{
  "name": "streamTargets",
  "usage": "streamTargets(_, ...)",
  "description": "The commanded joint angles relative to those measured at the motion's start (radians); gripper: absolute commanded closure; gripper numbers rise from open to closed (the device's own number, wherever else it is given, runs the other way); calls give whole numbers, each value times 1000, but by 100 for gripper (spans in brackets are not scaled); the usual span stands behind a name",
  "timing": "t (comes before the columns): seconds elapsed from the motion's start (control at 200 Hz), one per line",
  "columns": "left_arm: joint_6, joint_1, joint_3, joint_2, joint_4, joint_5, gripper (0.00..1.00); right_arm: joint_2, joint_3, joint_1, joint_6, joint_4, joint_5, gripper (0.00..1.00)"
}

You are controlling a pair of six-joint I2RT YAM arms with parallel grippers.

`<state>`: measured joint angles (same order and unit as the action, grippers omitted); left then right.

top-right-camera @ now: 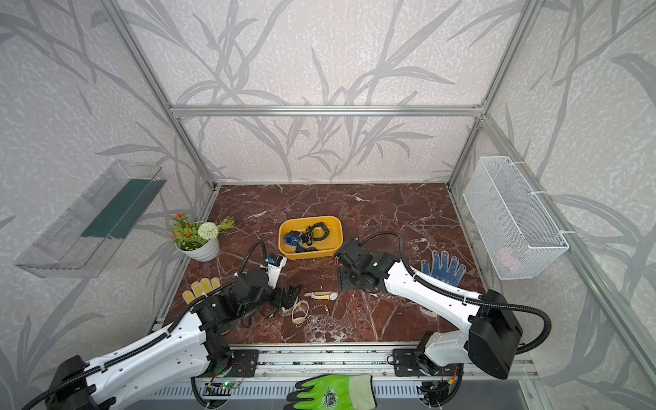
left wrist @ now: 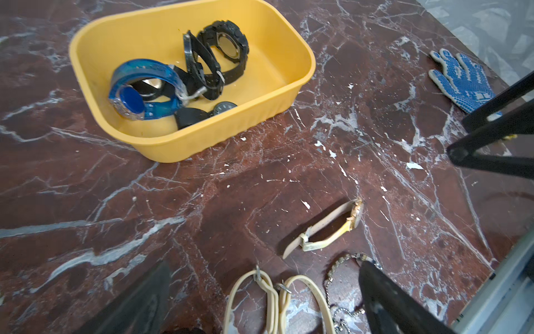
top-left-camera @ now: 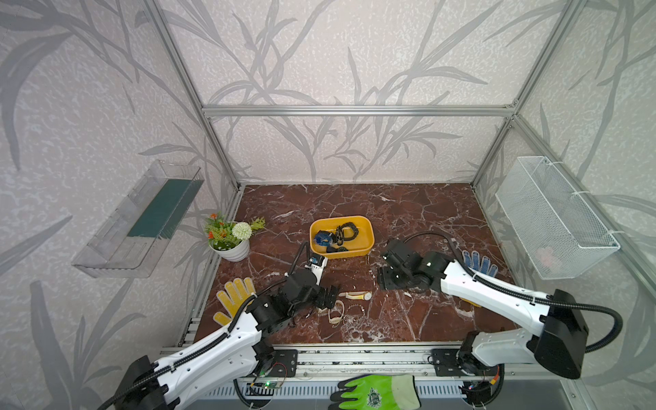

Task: Put the watch into the storage box
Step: Place the watch in the storage box, then pick up the watch at the center of the board.

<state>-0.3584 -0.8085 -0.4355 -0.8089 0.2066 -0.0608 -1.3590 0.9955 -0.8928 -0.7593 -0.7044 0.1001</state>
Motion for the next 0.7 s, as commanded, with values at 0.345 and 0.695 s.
streamTargets(0.345,-12,3,56,19,-53,64,1,-207,37,-81,-210,107,-16,36)
streamTargets(0.695,-17,3,74,55,-38,53,1,-320,55,-81,-241,157,-26,39)
